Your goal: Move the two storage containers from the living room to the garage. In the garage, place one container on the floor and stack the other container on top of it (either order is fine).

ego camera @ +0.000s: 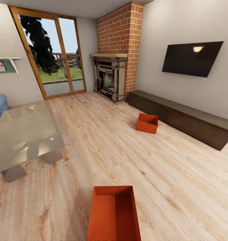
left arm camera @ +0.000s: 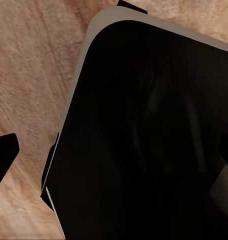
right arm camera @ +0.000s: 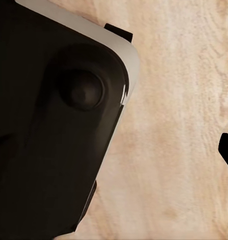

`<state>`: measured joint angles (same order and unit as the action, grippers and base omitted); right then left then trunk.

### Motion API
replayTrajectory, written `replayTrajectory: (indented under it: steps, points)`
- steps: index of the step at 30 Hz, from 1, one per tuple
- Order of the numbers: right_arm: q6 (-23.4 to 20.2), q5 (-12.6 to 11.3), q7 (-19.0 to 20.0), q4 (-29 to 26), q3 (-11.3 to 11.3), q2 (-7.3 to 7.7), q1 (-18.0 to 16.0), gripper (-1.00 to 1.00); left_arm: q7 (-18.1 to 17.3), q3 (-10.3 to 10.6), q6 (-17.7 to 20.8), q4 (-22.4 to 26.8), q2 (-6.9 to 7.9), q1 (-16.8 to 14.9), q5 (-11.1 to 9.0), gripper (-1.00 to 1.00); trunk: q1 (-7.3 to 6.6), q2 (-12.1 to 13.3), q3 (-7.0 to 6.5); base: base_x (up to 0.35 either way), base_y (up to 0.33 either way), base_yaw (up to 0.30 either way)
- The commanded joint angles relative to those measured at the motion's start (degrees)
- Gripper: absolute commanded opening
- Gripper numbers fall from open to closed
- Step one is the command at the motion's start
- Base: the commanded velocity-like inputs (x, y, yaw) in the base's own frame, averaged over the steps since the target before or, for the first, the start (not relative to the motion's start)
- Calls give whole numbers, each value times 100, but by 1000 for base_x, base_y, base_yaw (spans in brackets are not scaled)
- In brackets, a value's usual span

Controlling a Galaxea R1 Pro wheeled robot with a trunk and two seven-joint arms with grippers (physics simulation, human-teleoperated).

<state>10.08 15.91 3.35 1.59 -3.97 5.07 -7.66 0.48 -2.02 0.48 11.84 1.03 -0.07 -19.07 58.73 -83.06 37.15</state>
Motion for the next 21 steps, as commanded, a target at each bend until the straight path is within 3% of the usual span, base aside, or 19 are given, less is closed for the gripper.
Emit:
replayTrajectory:
  steps: [1,21]
  points:
    - [33,-10,8,17,-37,0,-7,100,5,-19,5,4,-1,-1,-5,100,0,-2,14,0,0,0]
    - [-5,89,31,17,-18,2,-7,100,5,-9,5,3,-3,-2,-9,100,0,-2,200,0,0,0]
